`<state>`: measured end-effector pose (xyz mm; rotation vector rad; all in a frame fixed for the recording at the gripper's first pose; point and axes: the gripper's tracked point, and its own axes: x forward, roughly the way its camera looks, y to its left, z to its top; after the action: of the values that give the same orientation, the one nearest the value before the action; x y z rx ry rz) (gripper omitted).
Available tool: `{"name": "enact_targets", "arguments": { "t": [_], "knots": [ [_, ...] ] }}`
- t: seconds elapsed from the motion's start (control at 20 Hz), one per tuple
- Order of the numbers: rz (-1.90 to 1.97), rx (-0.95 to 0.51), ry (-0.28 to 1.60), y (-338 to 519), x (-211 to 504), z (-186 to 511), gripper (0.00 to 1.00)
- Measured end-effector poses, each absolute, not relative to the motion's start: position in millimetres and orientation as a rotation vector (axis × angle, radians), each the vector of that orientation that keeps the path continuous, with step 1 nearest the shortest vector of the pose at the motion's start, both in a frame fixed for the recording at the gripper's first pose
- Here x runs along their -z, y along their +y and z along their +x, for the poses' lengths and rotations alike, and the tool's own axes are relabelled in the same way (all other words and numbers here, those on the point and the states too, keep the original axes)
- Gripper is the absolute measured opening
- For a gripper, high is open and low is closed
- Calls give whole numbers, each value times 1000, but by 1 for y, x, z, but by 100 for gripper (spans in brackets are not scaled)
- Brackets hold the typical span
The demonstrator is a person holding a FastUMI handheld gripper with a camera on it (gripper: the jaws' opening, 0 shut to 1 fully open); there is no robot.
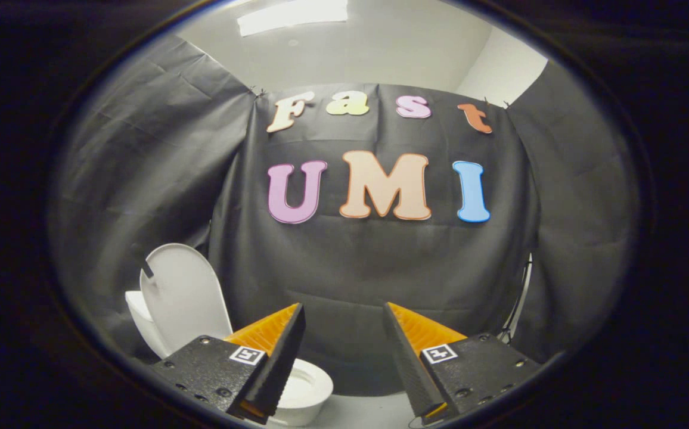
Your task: Open the toilet lid.
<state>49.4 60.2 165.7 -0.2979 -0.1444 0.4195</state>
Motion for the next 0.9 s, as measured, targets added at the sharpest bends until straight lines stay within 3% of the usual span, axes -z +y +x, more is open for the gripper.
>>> {"name": "enact_targets", "arguments": {
  "t": [0.4, 0.9],
  "knots": [
    [-435, -608, -206, 16, -151, 51, 81],
    [-298, -569, -64, -67, -111, 78, 81]
  ]
}}
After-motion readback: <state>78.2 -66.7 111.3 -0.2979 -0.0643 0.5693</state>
